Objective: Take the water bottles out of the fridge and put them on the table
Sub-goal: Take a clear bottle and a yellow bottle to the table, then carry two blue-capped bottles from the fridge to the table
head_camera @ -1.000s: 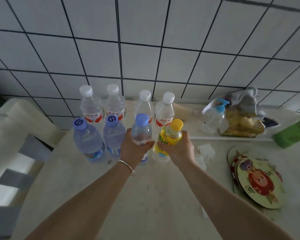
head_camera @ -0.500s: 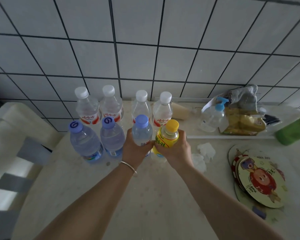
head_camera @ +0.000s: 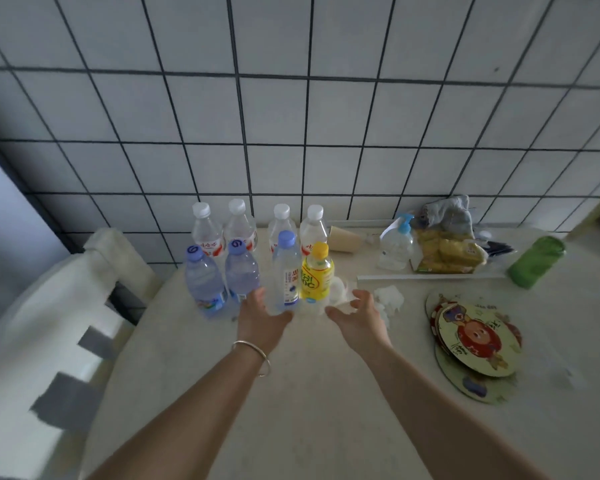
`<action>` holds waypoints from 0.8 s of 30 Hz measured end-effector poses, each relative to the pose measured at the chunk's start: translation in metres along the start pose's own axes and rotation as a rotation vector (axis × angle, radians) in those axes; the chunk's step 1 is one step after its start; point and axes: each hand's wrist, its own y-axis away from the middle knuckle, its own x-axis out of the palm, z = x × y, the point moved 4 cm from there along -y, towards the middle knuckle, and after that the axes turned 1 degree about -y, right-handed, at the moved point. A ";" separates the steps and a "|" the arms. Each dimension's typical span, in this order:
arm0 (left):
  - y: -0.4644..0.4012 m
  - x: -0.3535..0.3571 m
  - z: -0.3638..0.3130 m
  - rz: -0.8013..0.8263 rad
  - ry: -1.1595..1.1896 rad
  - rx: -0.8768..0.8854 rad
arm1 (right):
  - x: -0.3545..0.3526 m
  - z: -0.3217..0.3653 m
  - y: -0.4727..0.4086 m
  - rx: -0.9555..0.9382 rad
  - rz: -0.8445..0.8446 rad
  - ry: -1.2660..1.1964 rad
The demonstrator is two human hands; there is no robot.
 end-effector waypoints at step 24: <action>0.359 -0.192 0.023 -0.203 0.167 0.009 | -0.011 -0.033 0.351 -0.225 0.129 -0.109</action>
